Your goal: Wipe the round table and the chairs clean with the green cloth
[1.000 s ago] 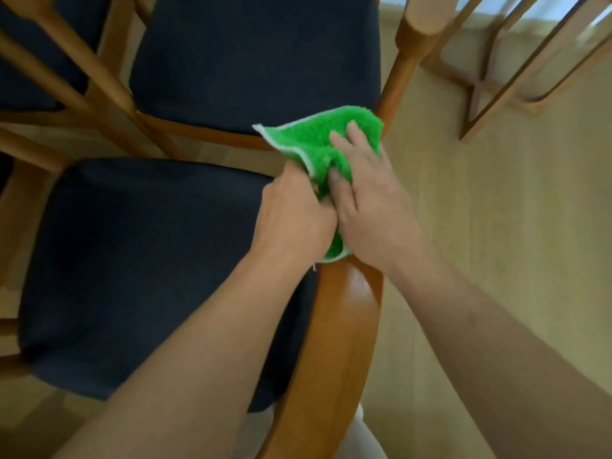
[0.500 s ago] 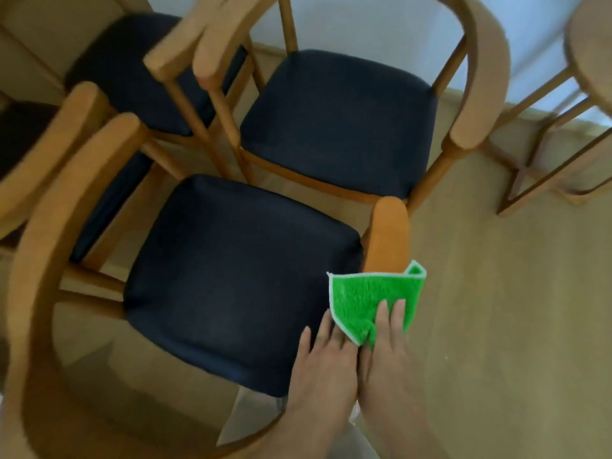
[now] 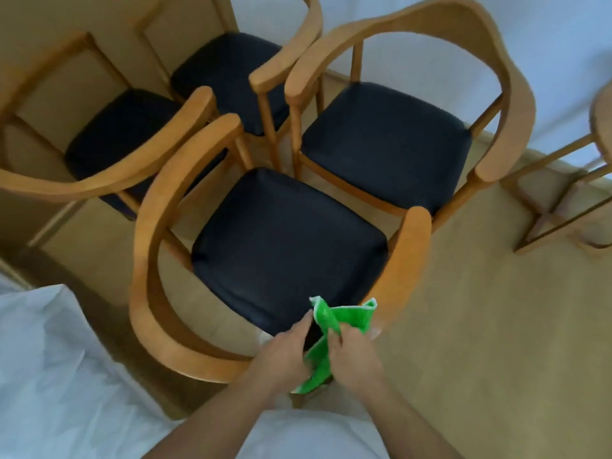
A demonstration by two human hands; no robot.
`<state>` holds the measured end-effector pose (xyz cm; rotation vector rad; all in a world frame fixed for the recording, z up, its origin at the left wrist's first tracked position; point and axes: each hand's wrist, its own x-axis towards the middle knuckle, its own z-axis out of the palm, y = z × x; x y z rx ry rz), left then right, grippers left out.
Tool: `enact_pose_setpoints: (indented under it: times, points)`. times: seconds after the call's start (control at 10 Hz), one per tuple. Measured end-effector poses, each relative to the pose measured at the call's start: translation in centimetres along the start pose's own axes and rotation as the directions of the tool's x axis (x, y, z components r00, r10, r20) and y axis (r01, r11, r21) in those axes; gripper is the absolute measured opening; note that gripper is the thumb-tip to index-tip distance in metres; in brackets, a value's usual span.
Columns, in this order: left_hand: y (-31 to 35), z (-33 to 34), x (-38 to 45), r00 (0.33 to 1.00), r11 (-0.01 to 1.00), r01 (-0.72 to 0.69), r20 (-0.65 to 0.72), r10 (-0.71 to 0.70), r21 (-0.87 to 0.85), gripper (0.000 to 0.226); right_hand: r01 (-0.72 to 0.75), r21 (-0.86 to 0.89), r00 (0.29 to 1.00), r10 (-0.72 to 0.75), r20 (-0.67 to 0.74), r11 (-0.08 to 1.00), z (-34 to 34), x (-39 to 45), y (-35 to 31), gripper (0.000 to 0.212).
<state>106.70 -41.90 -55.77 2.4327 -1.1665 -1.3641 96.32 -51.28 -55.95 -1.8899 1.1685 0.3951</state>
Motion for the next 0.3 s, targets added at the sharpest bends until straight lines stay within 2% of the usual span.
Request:
enact_pose_setpoints:
  times: [0.1, 0.2, 0.3]
  points:
    - [0.5, -1.8, -1.0, 0.998, 0.948, -0.056, -0.006, 0.057, -0.312, 0.094, -0.002, 0.315, 1.0, 0.008, -0.017, 0.949, -1.7, -0.2, -2.0, 0.036]
    - [1.6, -3.5, -1.7, 0.992, 0.901, -0.099, -0.11, 0.058, -0.422, 0.094, -0.012, 0.545, 1.0, -0.001, 0.023, 0.838, -3.0, -0.9, -4.7, 0.03]
    - [1.8, -5.8, -2.1, 0.962, 0.906, -0.2, -0.249, 0.11, -0.372, 0.06, -0.037, 0.735, 0.996, -0.036, 0.083, 0.677, -3.9, -2.1, -6.5, 0.018]
